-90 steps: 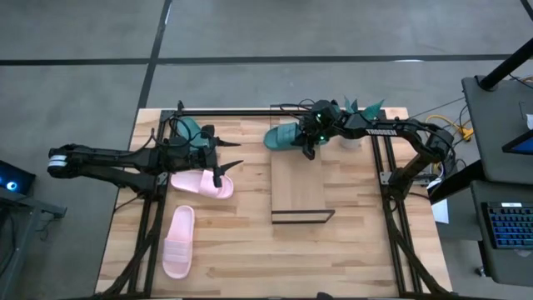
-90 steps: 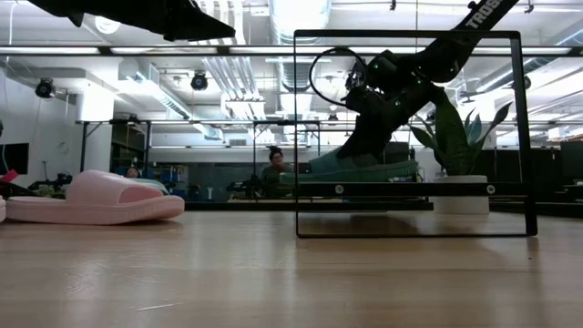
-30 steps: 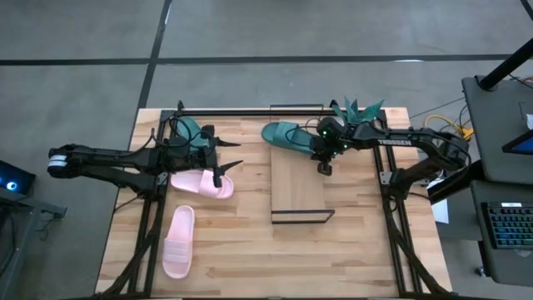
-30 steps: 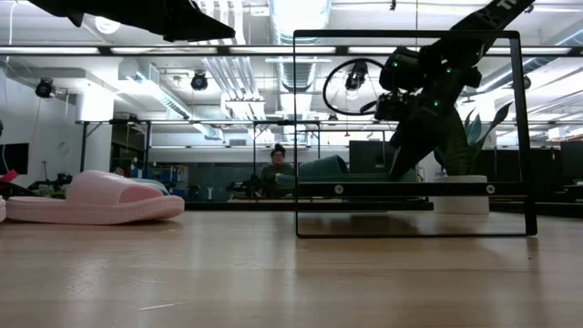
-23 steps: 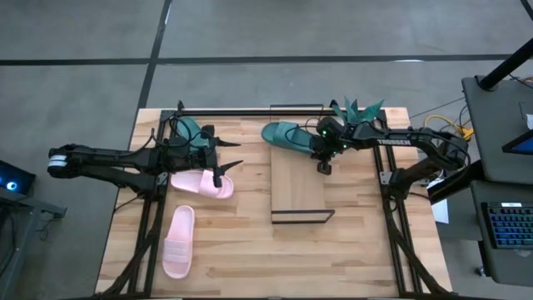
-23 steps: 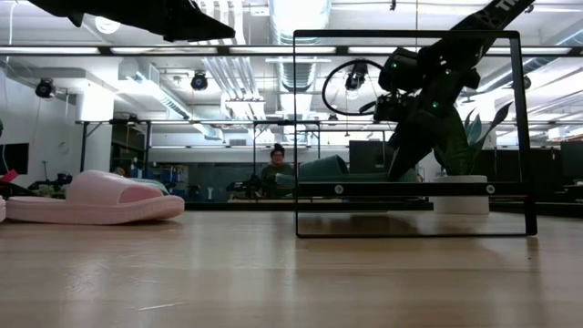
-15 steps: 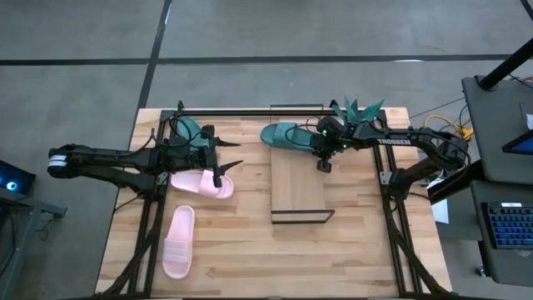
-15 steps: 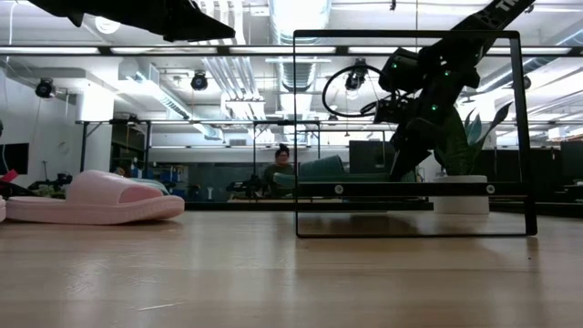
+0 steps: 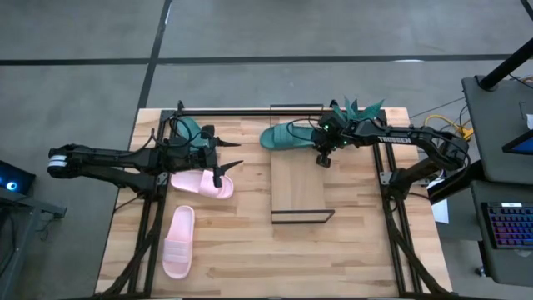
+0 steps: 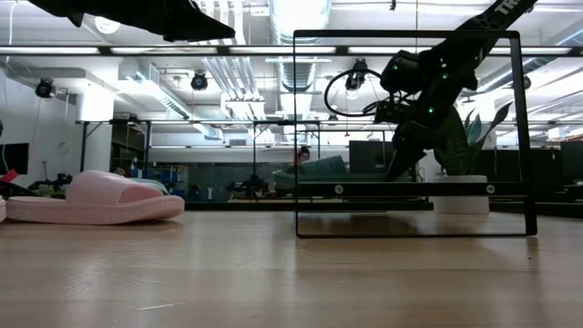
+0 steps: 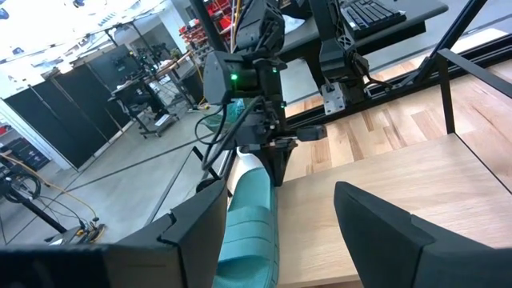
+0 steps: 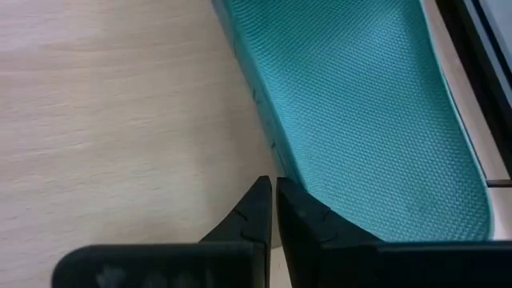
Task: Pick and place slides into the shelf
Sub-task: Put the right blue slide on the shelf
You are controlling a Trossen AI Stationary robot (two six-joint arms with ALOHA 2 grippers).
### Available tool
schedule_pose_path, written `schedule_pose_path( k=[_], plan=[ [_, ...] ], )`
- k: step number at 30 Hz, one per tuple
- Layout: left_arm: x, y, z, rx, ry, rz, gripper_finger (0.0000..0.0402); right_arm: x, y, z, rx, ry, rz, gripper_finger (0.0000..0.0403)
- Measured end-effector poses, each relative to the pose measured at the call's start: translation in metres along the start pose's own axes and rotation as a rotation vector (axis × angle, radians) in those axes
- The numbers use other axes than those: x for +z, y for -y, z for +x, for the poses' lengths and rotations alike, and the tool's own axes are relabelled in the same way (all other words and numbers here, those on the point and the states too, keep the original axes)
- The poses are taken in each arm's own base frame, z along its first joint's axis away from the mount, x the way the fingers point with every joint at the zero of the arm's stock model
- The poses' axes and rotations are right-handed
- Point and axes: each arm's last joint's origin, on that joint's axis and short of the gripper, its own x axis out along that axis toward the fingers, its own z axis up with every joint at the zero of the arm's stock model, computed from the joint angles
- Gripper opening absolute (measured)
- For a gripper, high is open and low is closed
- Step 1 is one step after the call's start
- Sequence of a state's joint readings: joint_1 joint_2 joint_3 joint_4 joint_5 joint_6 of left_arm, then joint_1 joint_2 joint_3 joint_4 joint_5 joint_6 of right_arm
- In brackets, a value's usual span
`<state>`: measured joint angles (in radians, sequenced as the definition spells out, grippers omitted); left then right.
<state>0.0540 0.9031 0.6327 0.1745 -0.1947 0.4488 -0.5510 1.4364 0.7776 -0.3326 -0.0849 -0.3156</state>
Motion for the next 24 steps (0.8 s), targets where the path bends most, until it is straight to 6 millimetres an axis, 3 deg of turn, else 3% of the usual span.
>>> schedule_pose_path(
  k=[8,17,24],
  plan=[
    [0.0,0.0,0.0,0.0,0.0,0.0,0.0217,0.005,-0.007,-0.001,0.167,0.084,0.007,0.0013],
    [0.0,0.0,0.0,0.0,0.0,0.0,0.0217,0.026,-0.021,0.0,0.15,0.253,-0.157,0.0013],
    [0.0,0.0,0.0,0.0,0.0,0.0,0.0217,0.027,-0.021,0.0,0.139,0.269,-0.204,0.0013]
  ],
)
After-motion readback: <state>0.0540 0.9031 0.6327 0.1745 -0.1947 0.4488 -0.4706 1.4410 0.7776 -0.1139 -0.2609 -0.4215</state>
